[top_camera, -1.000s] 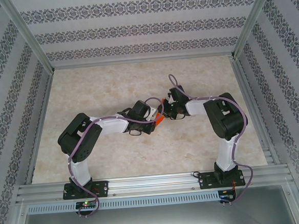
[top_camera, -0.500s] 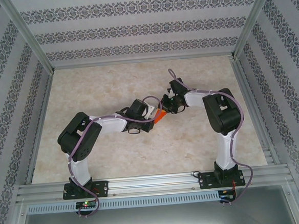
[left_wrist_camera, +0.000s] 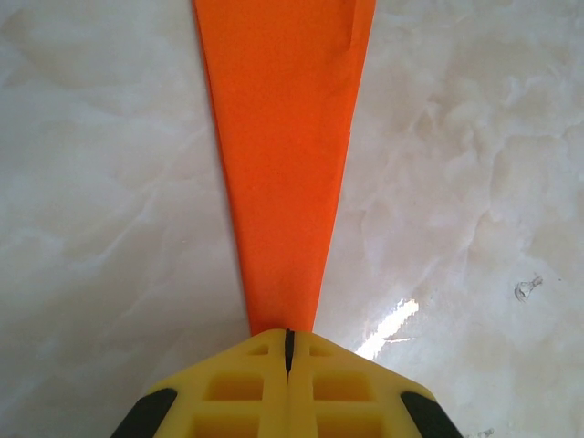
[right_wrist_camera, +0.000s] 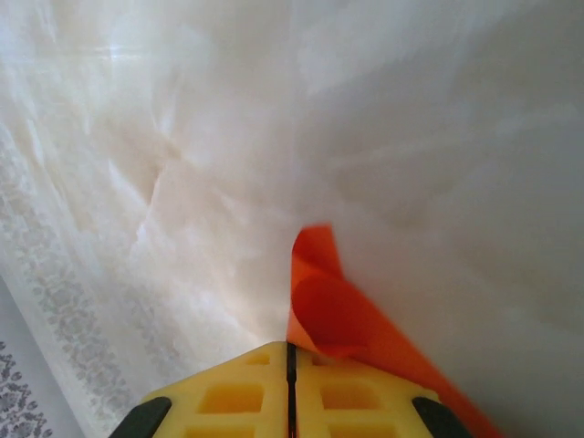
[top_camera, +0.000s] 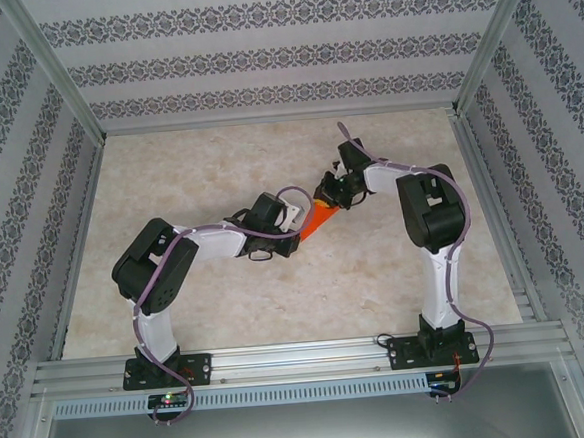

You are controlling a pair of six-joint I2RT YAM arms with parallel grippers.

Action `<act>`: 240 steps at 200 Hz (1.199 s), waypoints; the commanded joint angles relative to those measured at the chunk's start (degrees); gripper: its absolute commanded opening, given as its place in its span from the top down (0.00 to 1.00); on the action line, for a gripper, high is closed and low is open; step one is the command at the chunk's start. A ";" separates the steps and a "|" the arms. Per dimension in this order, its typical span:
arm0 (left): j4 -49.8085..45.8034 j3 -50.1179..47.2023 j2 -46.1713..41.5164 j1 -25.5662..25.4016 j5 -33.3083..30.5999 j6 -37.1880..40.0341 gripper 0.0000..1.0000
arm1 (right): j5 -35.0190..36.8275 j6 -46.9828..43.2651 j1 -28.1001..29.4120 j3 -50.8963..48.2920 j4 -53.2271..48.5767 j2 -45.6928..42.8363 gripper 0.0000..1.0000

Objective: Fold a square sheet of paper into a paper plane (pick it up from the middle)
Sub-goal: Fold the wing for the fifth time at the center of the table.

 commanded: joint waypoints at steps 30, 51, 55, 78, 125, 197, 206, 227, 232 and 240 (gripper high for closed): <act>-17.91 -3.88 4.02 0.76 1.16 1.17 0.98 | 10.65 -2.10 -5.36 4.57 0.90 5.07 0.91; -18.18 -3.84 3.97 0.76 1.60 1.08 0.98 | 10.19 -1.34 -6.41 5.10 1.81 5.88 0.91; -18.25 -3.85 3.99 0.76 1.74 1.08 0.98 | 10.46 -1.35 -6.56 5.25 1.71 5.80 0.91; -18.40 -3.86 3.97 0.76 2.09 0.99 0.98 | 11.61 -1.88 -7.04 7.01 0.17 5.82 0.91; -18.70 -2.68 3.77 0.76 2.87 0.69 0.97 | 10.75 -3.00 -7.65 9.79 -0.86 5.50 0.91; -19.21 3.18 0.57 0.74 7.00 -2.00 0.85 | 7.78 -8.42 -8.28 2.93 -3.23 -8.20 0.87; -19.70 4.50 -0.14 0.75 7.41 -2.33 0.83 | 6.77 -9.19 -8.01 1.31 -3.16 -9.97 0.85; -21.61 7.57 -1.55 0.76 7.57 -2.56 0.74 | 5.82 -11.06 -7.07 -3.39 -2.68 -14.39 0.78; -21.99 8.17 -1.78 0.76 7.56 -2.69 0.72 | 5.84 -11.28 -6.91 -4.61 -2.55 -15.32 0.76; -22.74 9.13 -2.27 0.76 7.22 -2.57 0.68 | 5.83 -11.66 -6.64 -6.57 -2.02 -17.13 0.74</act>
